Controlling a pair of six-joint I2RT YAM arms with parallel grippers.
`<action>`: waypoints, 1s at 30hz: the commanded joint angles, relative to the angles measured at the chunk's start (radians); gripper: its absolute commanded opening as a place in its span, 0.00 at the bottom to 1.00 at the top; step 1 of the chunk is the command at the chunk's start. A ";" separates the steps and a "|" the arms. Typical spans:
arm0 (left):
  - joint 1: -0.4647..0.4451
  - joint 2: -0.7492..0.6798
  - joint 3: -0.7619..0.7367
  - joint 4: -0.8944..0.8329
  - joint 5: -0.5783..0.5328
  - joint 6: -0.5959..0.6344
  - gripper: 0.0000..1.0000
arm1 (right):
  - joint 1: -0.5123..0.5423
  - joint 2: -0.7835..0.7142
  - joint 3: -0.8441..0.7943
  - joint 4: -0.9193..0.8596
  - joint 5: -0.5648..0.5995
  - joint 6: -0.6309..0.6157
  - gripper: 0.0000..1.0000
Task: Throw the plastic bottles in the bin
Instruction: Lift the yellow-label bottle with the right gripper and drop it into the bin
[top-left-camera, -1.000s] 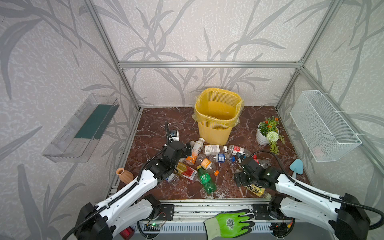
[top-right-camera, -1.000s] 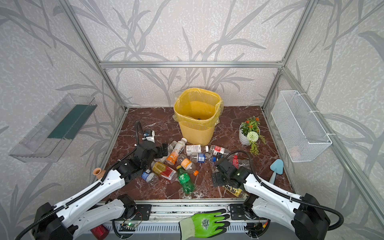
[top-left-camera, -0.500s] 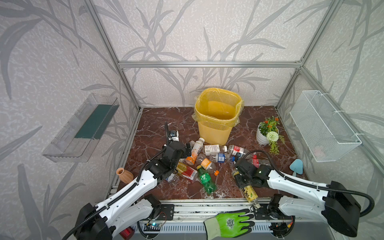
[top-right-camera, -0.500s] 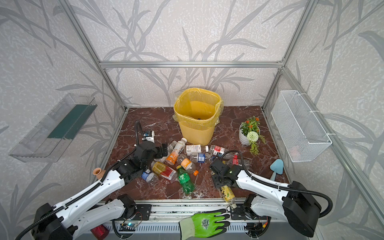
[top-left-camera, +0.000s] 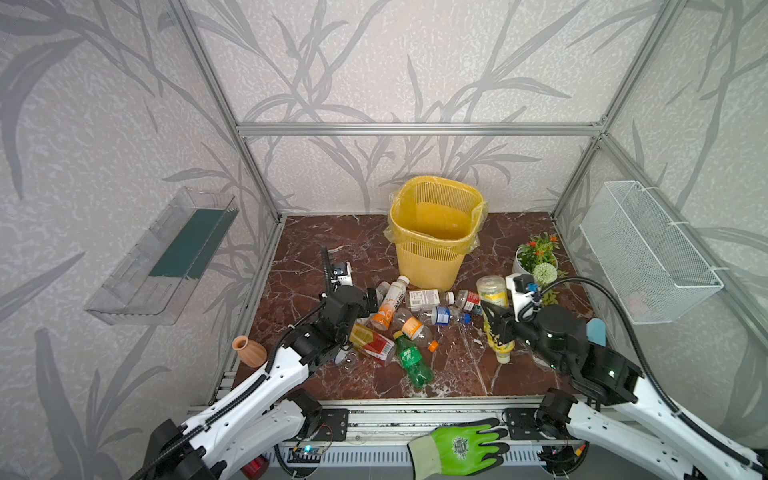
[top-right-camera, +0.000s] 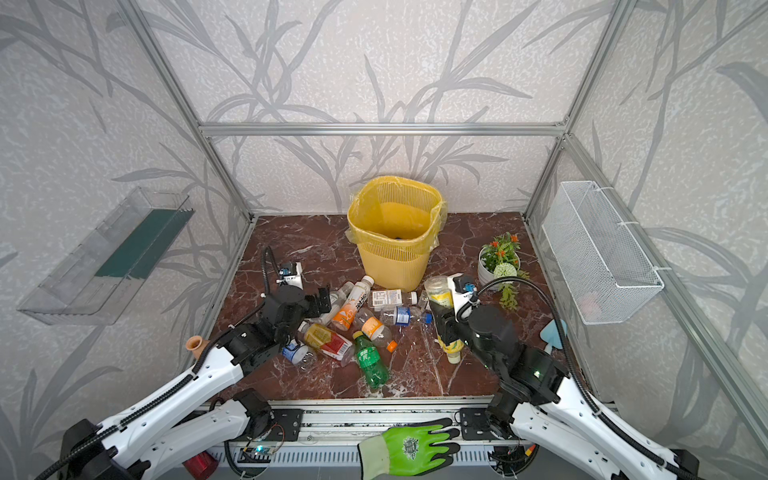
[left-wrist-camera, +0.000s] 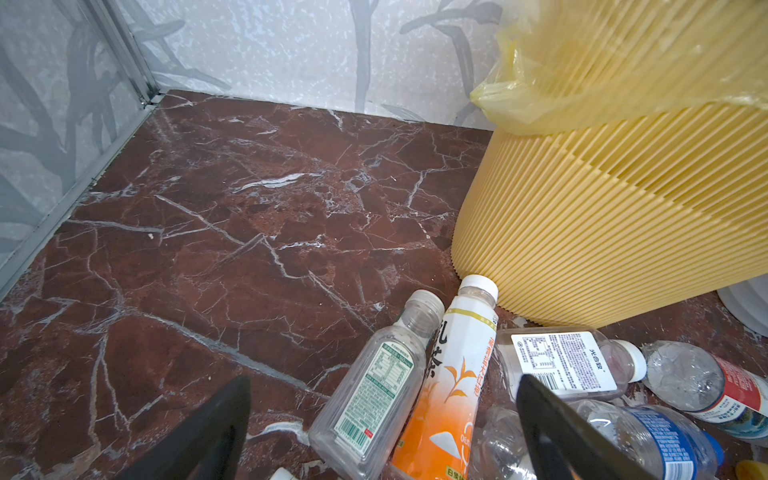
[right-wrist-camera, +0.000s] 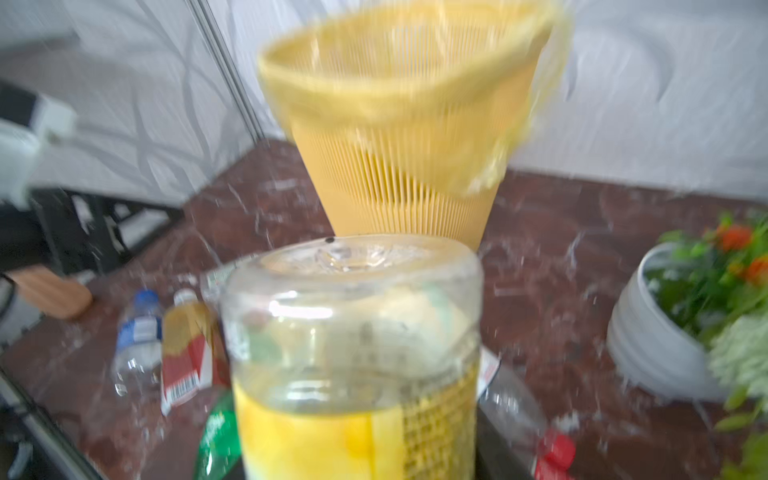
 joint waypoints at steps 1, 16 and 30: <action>0.005 -0.033 -0.022 0.018 -0.065 -0.004 0.99 | 0.004 -0.035 0.041 0.414 0.056 -0.253 0.42; 0.007 -0.059 -0.030 0.005 -0.090 -0.023 0.99 | -0.043 0.551 0.398 1.194 -0.155 -0.573 0.44; 0.026 -0.017 0.022 -0.038 -0.076 0.003 0.99 | -0.293 0.904 0.847 0.648 -0.243 -0.302 0.94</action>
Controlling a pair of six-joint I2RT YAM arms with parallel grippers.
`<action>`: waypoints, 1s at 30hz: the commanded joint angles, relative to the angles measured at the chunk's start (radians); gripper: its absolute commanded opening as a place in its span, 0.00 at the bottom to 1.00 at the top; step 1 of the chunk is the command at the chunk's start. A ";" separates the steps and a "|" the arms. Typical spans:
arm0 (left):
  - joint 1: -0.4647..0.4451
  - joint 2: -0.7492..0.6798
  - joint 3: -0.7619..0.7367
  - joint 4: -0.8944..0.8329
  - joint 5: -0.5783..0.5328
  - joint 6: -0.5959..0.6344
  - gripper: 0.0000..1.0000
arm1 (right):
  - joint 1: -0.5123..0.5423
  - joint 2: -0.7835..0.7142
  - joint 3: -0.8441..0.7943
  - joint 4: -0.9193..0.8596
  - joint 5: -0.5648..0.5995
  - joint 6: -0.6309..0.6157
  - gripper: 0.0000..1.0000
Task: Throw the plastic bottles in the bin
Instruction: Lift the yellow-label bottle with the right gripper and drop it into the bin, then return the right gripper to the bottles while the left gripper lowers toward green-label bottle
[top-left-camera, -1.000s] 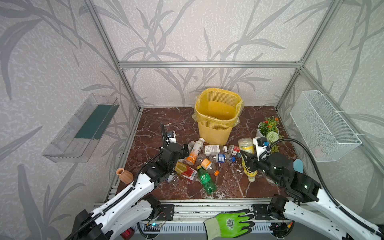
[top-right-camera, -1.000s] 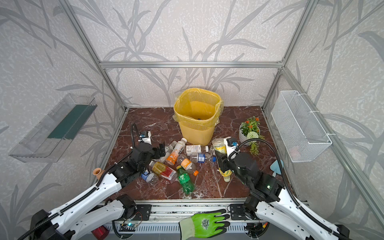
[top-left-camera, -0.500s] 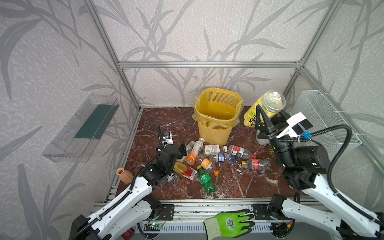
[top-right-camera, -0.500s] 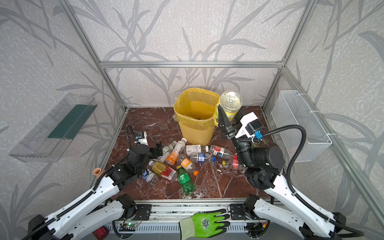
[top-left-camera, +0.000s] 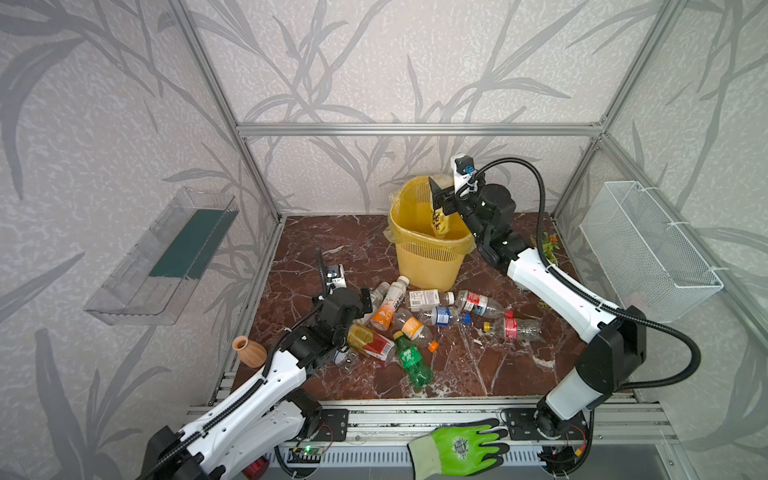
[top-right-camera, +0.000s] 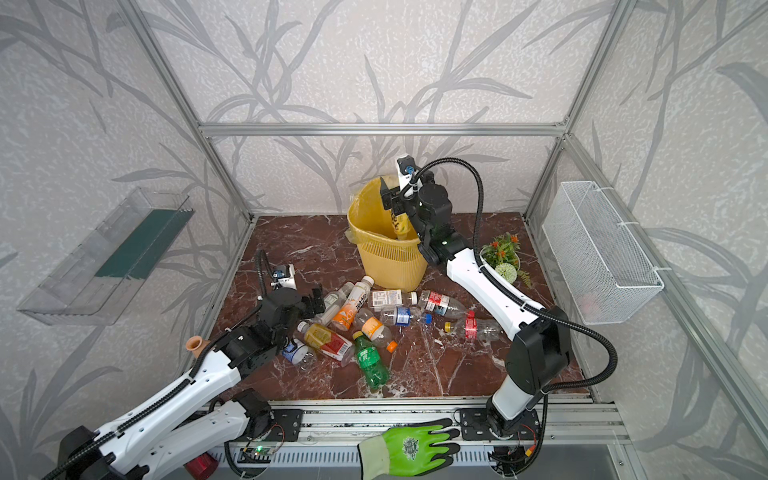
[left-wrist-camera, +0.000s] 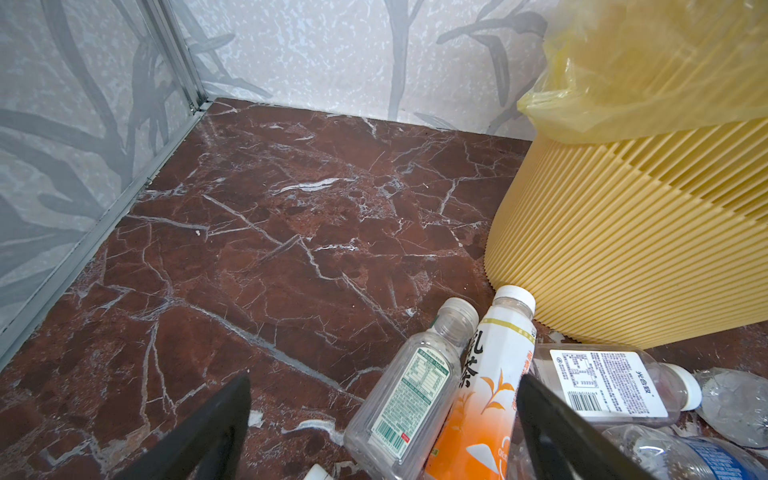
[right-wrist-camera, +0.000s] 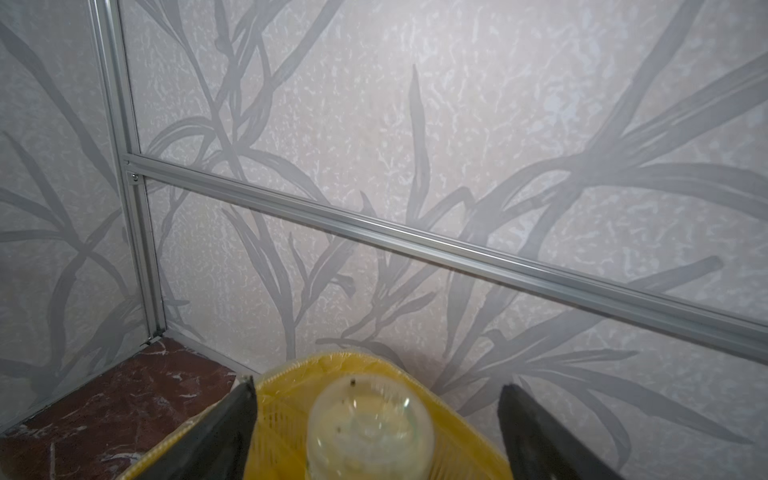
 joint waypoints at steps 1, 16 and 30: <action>0.009 0.003 0.038 -0.006 -0.012 0.004 0.99 | 0.011 -0.169 0.056 0.037 -0.046 0.035 0.94; 0.034 0.185 0.103 -0.058 0.090 0.078 0.99 | -0.049 -0.498 -0.556 -0.024 0.063 0.200 0.96; 0.151 0.450 0.233 -0.158 0.339 0.190 0.89 | -0.133 -0.774 -1.058 -0.117 0.015 0.467 0.96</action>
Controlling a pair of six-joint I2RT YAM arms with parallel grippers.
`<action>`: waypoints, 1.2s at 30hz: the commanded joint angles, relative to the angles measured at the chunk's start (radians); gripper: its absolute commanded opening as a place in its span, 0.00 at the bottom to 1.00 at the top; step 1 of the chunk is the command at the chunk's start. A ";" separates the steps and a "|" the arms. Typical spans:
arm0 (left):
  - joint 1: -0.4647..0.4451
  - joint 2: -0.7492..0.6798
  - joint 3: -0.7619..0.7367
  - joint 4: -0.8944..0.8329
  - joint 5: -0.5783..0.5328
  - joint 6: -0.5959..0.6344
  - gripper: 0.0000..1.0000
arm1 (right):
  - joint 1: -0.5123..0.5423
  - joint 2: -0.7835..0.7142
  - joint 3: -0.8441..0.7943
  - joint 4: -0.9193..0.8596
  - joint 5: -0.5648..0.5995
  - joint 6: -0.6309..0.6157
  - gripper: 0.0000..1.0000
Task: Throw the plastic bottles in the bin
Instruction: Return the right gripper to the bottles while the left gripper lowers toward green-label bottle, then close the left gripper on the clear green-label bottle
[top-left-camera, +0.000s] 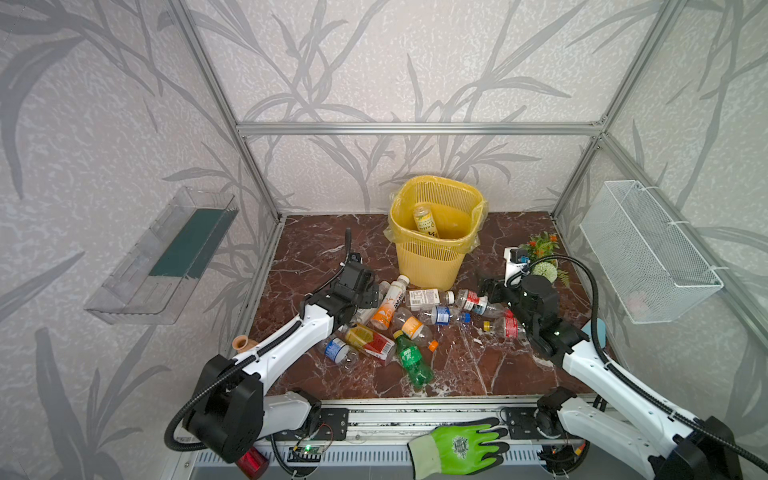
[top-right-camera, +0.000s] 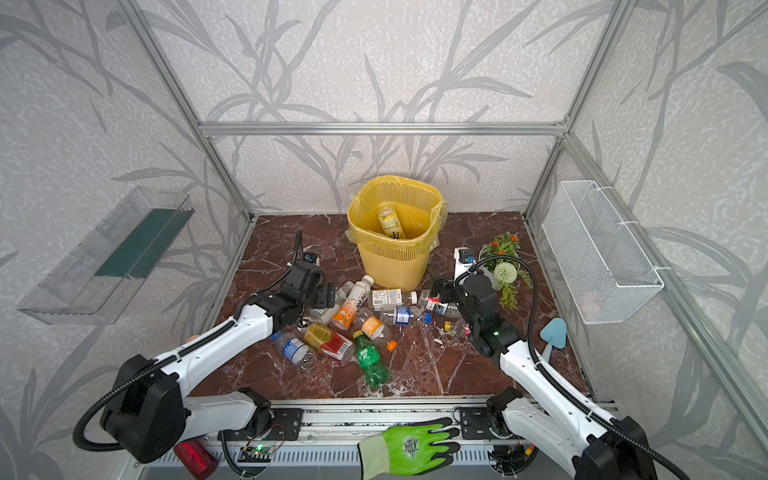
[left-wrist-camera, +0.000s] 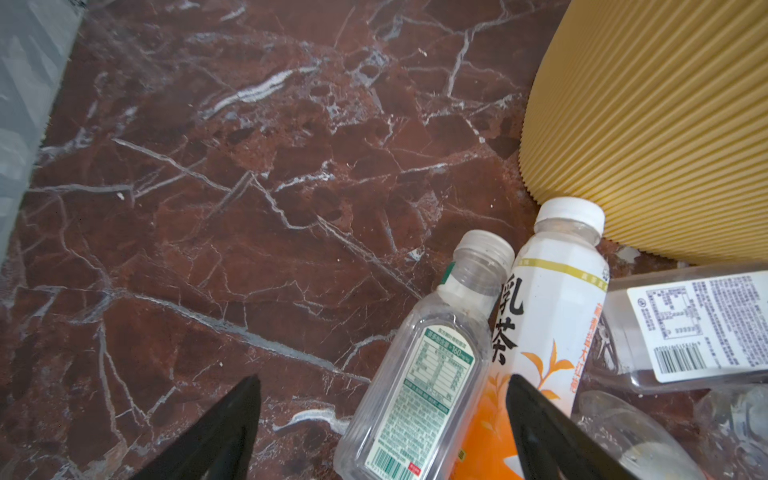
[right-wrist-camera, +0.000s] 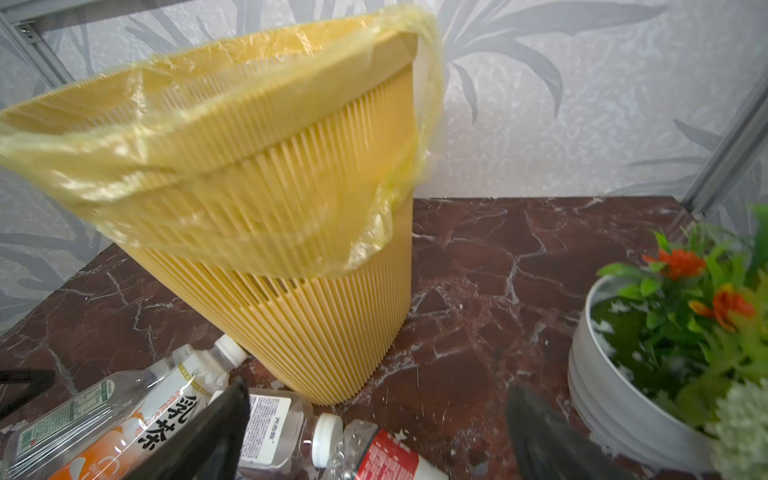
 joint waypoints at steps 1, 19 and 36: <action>0.012 0.053 0.053 -0.061 0.079 0.047 0.87 | -0.027 -0.060 -0.068 -0.005 -0.023 0.088 0.96; 0.023 0.189 0.084 -0.078 0.161 0.084 0.83 | -0.137 -0.201 -0.224 -0.033 -0.115 0.176 0.97; 0.053 0.265 0.102 -0.074 0.091 0.065 0.87 | -0.161 -0.173 -0.217 -0.016 -0.146 0.192 0.97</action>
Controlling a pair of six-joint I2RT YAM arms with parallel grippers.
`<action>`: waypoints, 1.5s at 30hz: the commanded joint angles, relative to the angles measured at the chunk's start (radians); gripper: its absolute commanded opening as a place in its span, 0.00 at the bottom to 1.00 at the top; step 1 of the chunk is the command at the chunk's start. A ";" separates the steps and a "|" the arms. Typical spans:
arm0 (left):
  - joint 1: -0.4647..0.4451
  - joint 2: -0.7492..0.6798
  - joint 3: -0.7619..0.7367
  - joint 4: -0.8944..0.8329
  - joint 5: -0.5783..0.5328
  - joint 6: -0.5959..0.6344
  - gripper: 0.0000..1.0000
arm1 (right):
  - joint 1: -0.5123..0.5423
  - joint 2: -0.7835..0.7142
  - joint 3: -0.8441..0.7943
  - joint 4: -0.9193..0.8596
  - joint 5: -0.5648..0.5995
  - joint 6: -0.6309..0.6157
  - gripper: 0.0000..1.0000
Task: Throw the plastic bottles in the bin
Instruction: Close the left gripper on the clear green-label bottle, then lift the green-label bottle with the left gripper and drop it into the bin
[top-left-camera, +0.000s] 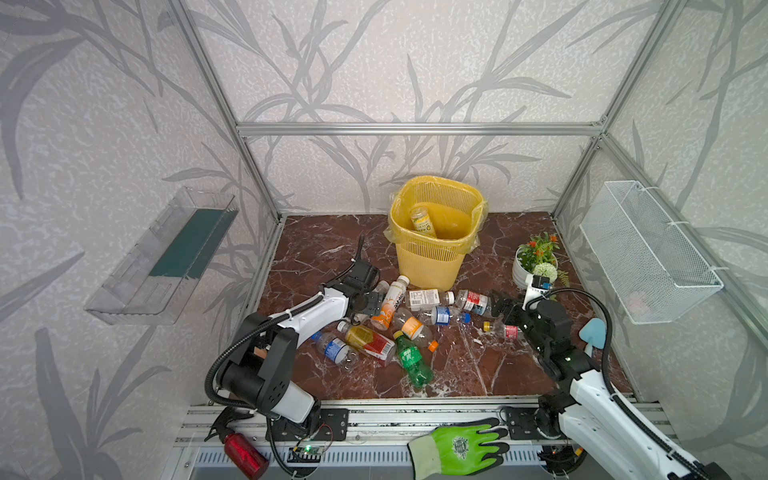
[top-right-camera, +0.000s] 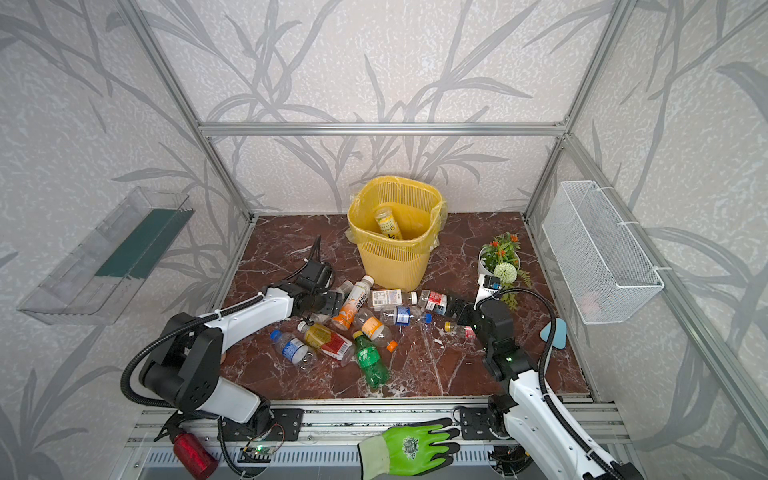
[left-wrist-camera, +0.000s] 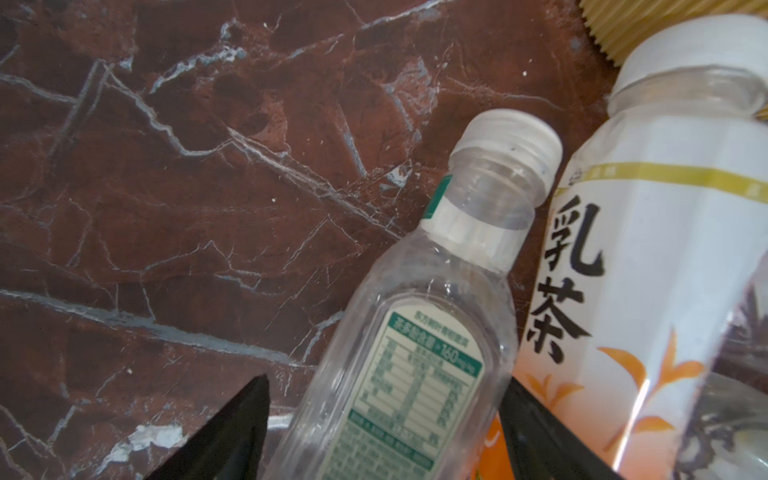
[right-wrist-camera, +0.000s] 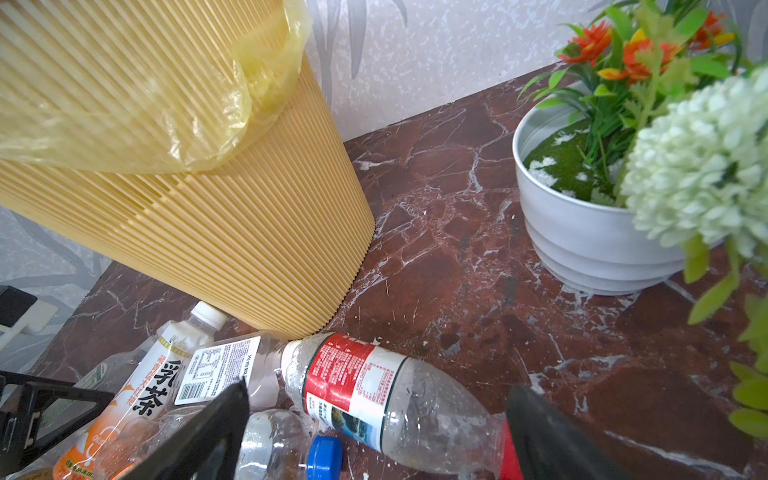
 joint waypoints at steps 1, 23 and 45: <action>0.011 0.013 0.040 -0.017 -0.030 -0.001 0.87 | -0.006 0.004 0.000 0.027 -0.016 0.010 0.97; 0.054 0.151 0.135 -0.073 0.024 0.000 0.81 | -0.029 -0.008 0.010 0.000 -0.039 0.000 0.97; 0.087 -0.319 0.091 0.136 -0.009 -0.088 0.50 | -0.076 -0.081 0.013 -0.071 -0.037 -0.018 0.97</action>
